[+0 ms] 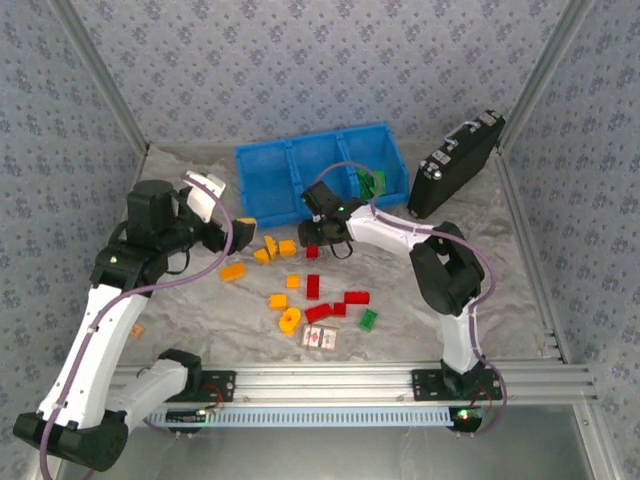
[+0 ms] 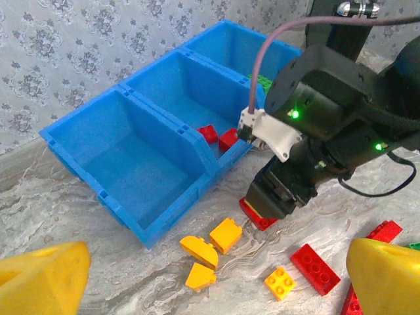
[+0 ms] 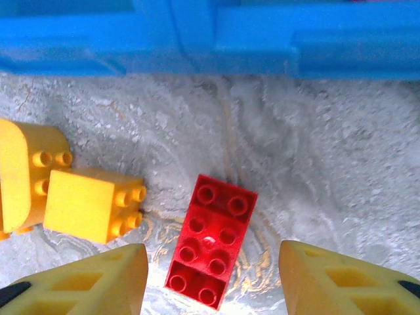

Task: Sort the legos into containers by color
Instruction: Pick up the lego from the center of the table.

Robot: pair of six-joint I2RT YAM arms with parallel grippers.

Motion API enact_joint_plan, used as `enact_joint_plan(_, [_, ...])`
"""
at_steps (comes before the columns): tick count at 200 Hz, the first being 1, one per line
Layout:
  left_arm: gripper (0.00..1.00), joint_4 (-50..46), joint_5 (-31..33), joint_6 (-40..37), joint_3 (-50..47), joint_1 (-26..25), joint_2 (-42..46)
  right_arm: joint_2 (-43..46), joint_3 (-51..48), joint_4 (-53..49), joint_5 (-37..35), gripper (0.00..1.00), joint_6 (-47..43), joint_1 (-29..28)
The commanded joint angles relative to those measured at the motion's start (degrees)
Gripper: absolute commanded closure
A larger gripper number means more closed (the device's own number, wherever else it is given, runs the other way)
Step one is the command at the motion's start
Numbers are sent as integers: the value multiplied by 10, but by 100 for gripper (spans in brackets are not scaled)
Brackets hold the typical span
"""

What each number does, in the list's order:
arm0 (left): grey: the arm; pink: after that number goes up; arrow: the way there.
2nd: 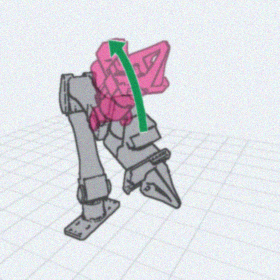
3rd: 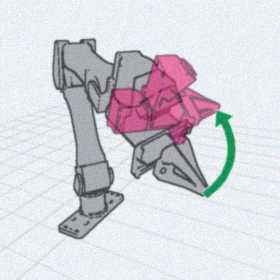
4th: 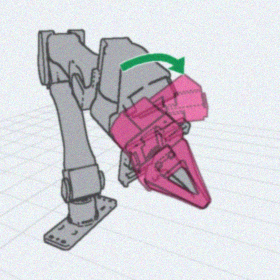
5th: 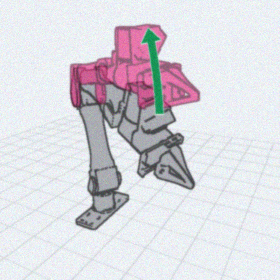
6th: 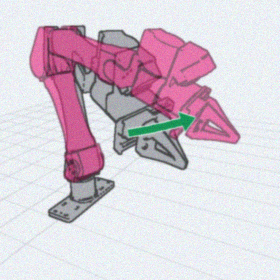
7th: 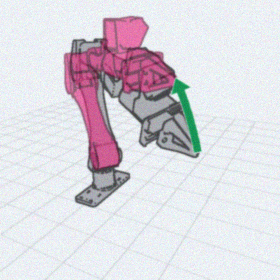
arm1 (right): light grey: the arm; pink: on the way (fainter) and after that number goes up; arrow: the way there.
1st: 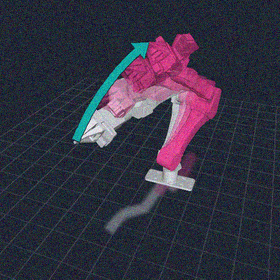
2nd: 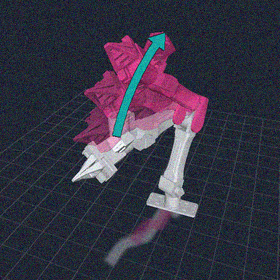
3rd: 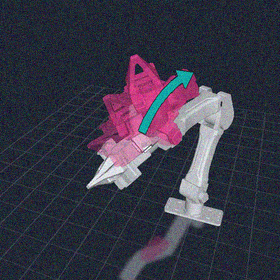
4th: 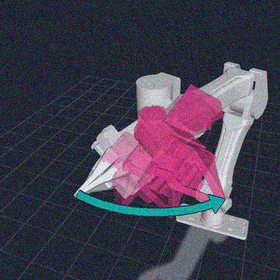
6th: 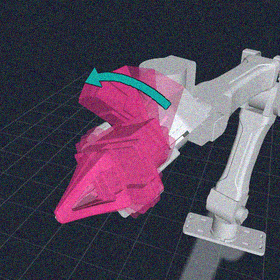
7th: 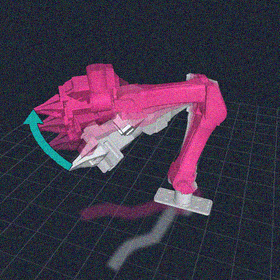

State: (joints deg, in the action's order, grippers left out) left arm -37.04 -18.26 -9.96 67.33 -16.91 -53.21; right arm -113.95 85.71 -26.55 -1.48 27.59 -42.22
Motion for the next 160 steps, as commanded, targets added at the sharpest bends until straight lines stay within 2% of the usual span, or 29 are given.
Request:
enact_joint_plan(1, [0, 4, -16, 4, 15, -3, 10, -2, -1, 5, -2, 41, 21, -6])
enact_joint_plan(101, [0, 1, -20, 6, 13, -3, 19, -69, 32, -34, -25, 41, 2, -12])
enact_joint_plan(129, [0, 2, -21, 6, 15, -3, 17, -77, 32, -40, -34, 47, 2, -12])
enact_joint_plan(160, [0, 5, -22, 6, 12, -3, 15, -72, 22, -43, -40, 59, 3, -9])
